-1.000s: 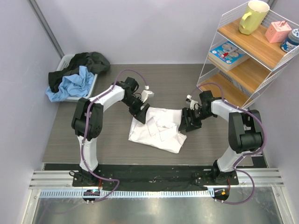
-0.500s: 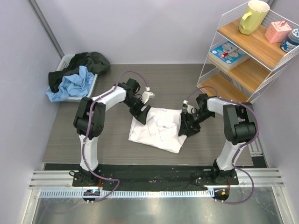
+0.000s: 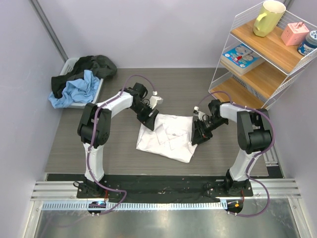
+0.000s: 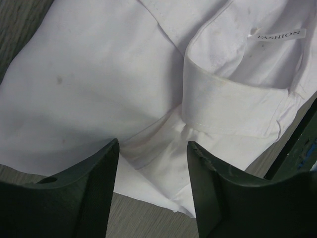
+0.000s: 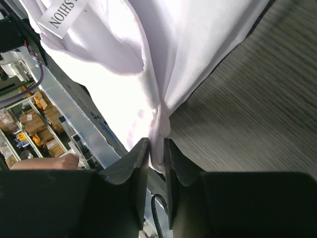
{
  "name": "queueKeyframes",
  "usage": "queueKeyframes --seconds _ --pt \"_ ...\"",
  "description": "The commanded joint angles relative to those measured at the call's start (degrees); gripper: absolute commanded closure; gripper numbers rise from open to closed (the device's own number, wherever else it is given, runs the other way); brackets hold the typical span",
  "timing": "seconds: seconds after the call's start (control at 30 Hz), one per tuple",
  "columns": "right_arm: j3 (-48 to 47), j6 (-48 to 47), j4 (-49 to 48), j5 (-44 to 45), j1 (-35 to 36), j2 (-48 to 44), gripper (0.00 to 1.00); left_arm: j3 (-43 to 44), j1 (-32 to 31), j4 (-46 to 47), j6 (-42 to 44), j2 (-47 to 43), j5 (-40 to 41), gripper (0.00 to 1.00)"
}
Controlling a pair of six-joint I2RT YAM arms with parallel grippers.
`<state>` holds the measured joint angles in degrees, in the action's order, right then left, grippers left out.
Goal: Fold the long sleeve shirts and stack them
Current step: Fold the shirt
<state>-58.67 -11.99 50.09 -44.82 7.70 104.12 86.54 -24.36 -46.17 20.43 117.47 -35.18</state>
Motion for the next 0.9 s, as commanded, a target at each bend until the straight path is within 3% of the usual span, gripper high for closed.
queueKeyframes --seconds 0.0,0.1,0.17,0.23,0.4,0.67,0.87 --pt "-1.4 -0.4 -0.8 -1.6 0.7 -1.9 0.8 0.3 0.3 -3.0 2.0 -1.3 -3.6 0.49" --pt "-1.9 -0.1 -1.7 -0.4 1.5 -2.5 0.85 -1.3 0.2 -2.9 2.1 -1.7 -4.8 0.54" --pt "-2.2 0.3 -2.1 0.7 2.3 -3.2 0.95 -1.9 0.2 -2.7 1.7 -2.0 -5.9 0.61" --pt "-2.8 0.5 -2.4 1.7 3.0 -3.9 0.99 -1.9 0.2 -2.4 1.5 -2.3 -6.3 0.73" --pt "-5.4 0.1 -2.4 5.5 5.6 -7.8 0.99 -3.7 1.1 -0.6 1.3 -7.0 -6.2 1.0" --pt "-14.5 -4.7 -2.1 12.6 8.7 -8.0 0.99 -5.2 4.8 1.6 0.9 -11.2 -6.2 1.0" --pt "-20.2 -7.7 -5.2 17.0 8.7 -1.5 0.99 -5.2 5.6 7.7 -2.0 -8.6 -3.1 1.0"
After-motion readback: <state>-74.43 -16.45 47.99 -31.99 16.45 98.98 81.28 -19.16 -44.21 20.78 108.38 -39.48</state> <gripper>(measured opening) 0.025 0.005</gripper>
